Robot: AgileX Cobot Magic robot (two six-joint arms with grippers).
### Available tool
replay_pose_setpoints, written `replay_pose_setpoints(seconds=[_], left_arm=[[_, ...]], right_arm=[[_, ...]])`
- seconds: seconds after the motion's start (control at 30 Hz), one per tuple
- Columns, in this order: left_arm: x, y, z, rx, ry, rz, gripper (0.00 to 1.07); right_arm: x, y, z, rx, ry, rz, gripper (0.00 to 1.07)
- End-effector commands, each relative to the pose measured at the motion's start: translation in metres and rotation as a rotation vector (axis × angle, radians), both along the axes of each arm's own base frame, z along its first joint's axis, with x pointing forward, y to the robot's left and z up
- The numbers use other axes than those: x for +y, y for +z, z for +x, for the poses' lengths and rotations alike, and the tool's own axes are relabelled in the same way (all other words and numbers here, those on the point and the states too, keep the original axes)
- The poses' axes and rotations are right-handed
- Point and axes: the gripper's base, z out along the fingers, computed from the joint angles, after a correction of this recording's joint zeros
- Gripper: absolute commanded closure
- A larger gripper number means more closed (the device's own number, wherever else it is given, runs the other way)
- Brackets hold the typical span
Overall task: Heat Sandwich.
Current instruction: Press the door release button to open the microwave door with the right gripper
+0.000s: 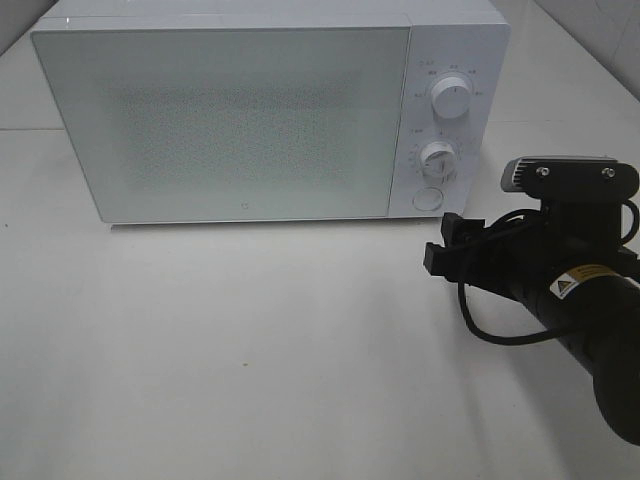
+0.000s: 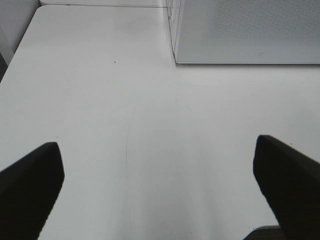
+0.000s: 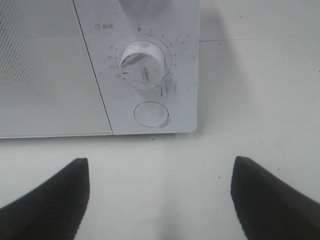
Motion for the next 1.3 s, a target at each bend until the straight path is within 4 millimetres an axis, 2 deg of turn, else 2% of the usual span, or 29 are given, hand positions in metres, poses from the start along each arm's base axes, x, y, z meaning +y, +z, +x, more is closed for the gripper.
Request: replay_pose_setpoints(seconds=[0.03, 0.33, 0.43, 0.47, 0.73, 0.8, 0.9, 0.97, 1.07, 1.13, 1.17, 1.23, 1.27, 1.3], left_arm=[[0.0, -0.0005, -0.0024, -0.031, 0.002, -0.002, 0.09], [0.0, -0.0005, -0.0024, -0.031, 0.002, -0.002, 0.09], [0.0, -0.0005, -0.0024, -0.031, 0.002, -0.002, 0.09], [0.0, -0.0005, -0.0024, -0.031, 0.002, -0.002, 0.09], [0.0, -0.0005, -0.0024, -0.031, 0.002, -0.002, 0.09], [0.0, -0.0005, -0.0024, -0.031, 0.002, -0.002, 0.09], [0.0, -0.0005, -0.0024, -0.031, 0.002, -0.002, 0.09], [0.0, -0.0005, -0.0024, -0.031, 0.002, -0.002, 0.09], [0.0, -0.0005, -0.0024, -0.031, 0.002, -0.002, 0.09], [0.0, -0.0005, -0.0024, -0.031, 0.002, -0.002, 0.09], [0.0, -0.0005, -0.0024, -0.031, 0.002, -0.002, 0.09], [0.0, -0.0005, -0.0024, -0.031, 0.002, -0.002, 0.09], [0.0, -0.0005, -0.0024, -0.031, 0.002, -0.002, 0.09], [0.0, -0.0005, -0.0024, -0.031, 0.002, -0.002, 0.09]], right_arm=[[0.0009, 0.0018, -0.0006, -0.01, -0.022, 0.078, 0.32], [0.0009, 0.0018, -0.0006, 0.011, -0.137, 0.386, 0.32], [0.0009, 0.0018, -0.0006, 0.02, -0.186, 0.517, 0.32], [0.0009, 0.0018, -0.0006, 0.027, -0.22, 0.61, 0.32], [0.0009, 0.0017, -0.0007, 0.047, -0.322, 0.883, 0.32], [0.0009, 0.0017, -0.0007, 0.058, -0.375, 1.024, 0.33], [0.0009, 0.0017, -0.0007, 0.065, -0.411, 1.121, 0.34], [0.0009, 0.0017, -0.0007, 0.075, -0.463, 1.259, 0.39], [0.0009, 0.0017, -0.0007, 0.08, -0.493, 1.338, 0.44], [0.0009, 0.0017, -0.0007, 0.086, -0.516, 1.399, 0.55], [0.0009, 0.0017, -0.0007, 0.086, -0.516, 1.399, 0.55], [0.001, 0.0015, -0.0008, 0.088, -0.521, 1.409, 0.65], [0.0011, 0.0006, -0.0011, 0.098, -0.527, 1.406, 0.77], [0.0012, 0.0, -0.0014, 0.105, -0.531, 1.404, 0.82]])
